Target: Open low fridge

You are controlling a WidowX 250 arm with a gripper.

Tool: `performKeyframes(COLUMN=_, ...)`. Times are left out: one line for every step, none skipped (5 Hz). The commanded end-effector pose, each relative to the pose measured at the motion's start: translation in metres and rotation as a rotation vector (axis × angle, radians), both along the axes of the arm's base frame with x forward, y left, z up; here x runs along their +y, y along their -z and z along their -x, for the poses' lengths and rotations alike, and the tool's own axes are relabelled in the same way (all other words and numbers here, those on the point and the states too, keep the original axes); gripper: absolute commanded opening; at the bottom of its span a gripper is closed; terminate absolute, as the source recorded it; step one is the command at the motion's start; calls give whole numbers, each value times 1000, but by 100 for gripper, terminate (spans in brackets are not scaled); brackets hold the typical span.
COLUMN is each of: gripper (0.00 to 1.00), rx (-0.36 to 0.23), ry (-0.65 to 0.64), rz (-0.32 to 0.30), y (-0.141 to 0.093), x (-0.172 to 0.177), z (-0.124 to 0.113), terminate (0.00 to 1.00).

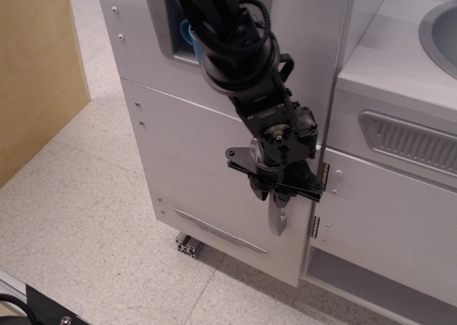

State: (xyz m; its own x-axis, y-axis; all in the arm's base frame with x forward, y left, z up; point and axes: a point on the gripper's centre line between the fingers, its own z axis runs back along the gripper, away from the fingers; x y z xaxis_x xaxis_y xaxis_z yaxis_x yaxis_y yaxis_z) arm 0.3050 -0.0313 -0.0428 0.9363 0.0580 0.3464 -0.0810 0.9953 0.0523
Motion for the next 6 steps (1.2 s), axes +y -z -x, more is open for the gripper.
performKeyframes(gripper=0, rx=-15, ry=42, rz=-26, y=-14, x=19, z=26, terminate=0)
performKeyframes(gripper=0, rx=2, ry=65, rz=-26, y=-22, x=32, z=44, terminate=0)
performKeyframes(gripper=100, rx=14, ry=87, rz=-11, y=-45, x=45, z=57, terminate=0)
performKeyframes(gripper=100, rx=2, ry=98, rz=-7, y=-80, x=50, z=63, terminate=0)
performKeyframes(gripper=100, rx=-17, ry=53, rz=42, y=-110, x=46, z=55, terminate=0)
performKeyframes(gripper=100, rx=4, ry=23, rz=72, y=-114, x=27, z=37, terminate=0)
